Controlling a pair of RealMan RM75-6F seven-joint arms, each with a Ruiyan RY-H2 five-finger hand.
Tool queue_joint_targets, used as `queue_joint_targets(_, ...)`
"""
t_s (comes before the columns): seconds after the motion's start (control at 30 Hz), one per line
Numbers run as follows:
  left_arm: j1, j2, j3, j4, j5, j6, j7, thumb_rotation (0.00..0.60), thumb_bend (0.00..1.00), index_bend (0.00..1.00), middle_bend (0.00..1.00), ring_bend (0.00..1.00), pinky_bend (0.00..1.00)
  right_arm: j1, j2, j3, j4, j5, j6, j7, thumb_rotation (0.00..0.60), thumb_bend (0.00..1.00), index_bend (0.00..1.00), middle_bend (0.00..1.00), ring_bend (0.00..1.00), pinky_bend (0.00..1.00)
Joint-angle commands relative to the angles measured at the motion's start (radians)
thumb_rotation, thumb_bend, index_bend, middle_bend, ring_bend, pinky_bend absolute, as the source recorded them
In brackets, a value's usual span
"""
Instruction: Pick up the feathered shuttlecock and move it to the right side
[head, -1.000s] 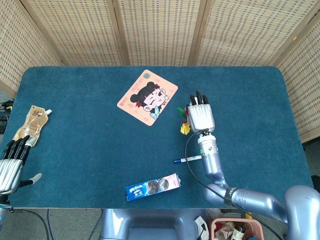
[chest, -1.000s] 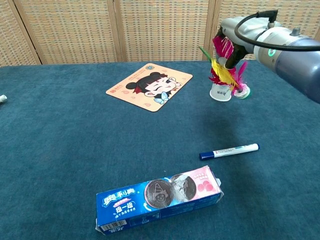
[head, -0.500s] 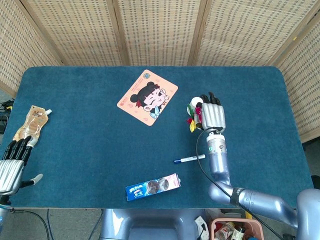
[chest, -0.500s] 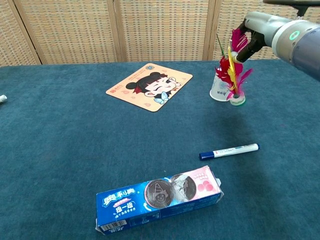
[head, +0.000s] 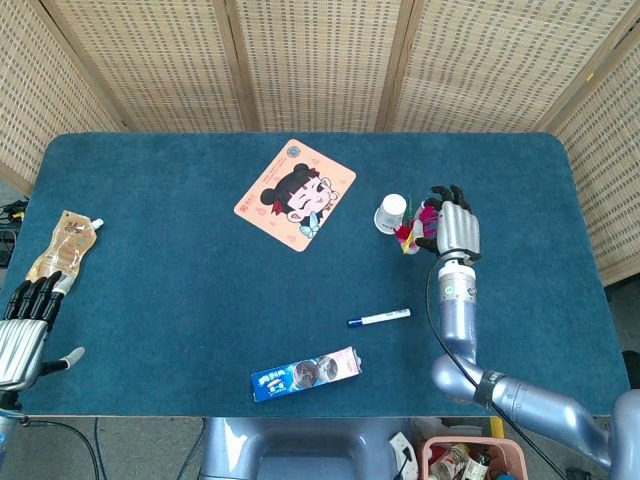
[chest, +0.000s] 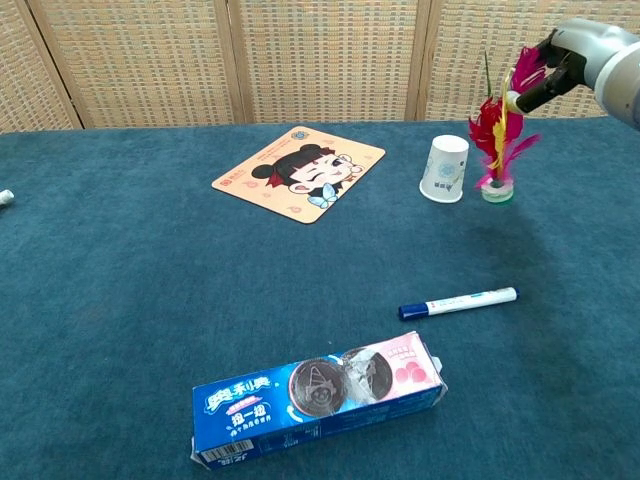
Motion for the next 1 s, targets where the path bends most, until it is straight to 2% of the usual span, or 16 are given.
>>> queue_joint_targets(0.03,0.000,-0.002,0.001,-0.002,0.002,0.001,0.006,0.600,0.15,0.00,0.00,0.00,0.00,-0.026,0.010,-0.002,0.040,0.008,-0.011,0.051,0.600,0.49,0.57,0.17,0.00,0.14)
queue_joint_targets(0.53,0.002,-0.011,0.002,-0.005,0.009,0.008,0.033,0.600,0.15,0.00,0.00,0.00,0.00,-0.086,0.044,-0.005,0.107,0.025,-0.036,0.135,0.600,0.49,0.57,0.16,0.00,0.14)
queue_joint_targets(1.0,0.006,-0.013,0.002,-0.003,0.020,0.023,0.034,0.600,0.15,0.00,0.00,0.00,0.00,-0.105,0.054,-0.017,0.132,0.082,-0.071,0.132,0.600,0.49,0.57,0.17,0.00,0.13)
